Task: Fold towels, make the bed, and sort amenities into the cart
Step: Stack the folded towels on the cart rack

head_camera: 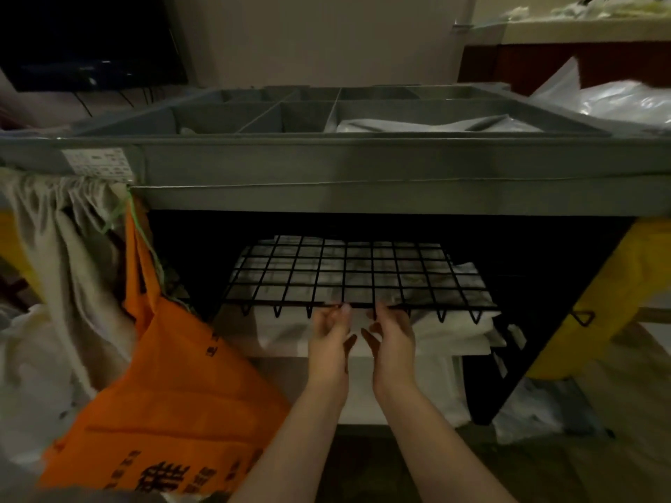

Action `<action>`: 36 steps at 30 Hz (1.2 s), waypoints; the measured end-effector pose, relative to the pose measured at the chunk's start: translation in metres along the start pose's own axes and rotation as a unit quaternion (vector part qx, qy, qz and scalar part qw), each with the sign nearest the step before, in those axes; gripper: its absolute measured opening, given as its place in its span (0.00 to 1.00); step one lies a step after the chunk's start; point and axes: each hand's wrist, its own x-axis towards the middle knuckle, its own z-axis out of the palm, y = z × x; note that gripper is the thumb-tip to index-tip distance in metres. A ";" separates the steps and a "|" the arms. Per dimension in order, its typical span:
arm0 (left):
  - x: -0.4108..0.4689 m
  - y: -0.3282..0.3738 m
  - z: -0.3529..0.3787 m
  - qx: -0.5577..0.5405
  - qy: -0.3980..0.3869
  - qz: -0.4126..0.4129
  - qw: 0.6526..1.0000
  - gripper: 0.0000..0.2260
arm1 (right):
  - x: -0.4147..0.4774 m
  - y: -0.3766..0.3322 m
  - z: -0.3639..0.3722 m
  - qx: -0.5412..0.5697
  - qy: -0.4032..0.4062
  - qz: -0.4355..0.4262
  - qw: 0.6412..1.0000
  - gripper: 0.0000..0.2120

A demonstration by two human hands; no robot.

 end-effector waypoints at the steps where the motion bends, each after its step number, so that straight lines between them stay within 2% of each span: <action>1: -0.009 -0.001 -0.003 -0.033 0.021 -0.021 0.999 0.05 | -0.009 0.001 -0.004 -0.005 0.020 0.005 1.000 0.05; 3: -0.018 0.002 -0.004 -0.066 0.057 -0.052 0.995 0.09 | -0.017 0.001 -0.008 -0.016 0.053 0.013 0.998 0.07; 6: -0.018 0.014 -0.001 -0.039 0.082 -0.069 0.993 0.06 | -0.021 -0.006 -0.004 -0.018 0.070 0.041 0.997 0.05; 9: -0.021 0.024 0.002 0.003 0.084 -0.063 0.994 0.04 | -0.026 -0.013 -0.002 -0.042 0.080 0.036 0.995 0.08; 16: -0.077 0.020 -0.020 0.058 0.081 -0.065 0.993 0.08 | -0.082 -0.004 -0.014 -0.083 0.120 0.001 0.989 0.10; 28: -0.169 0.012 -0.060 0.050 0.072 -0.080 0.993 0.05 | -0.177 0.010 -0.047 -0.093 0.113 -0.005 0.989 0.07; 36: -0.196 0.005 -0.073 0.041 0.072 -0.075 0.994 0.05 | -0.205 0.021 -0.061 -0.106 0.108 -0.026 0.988 0.07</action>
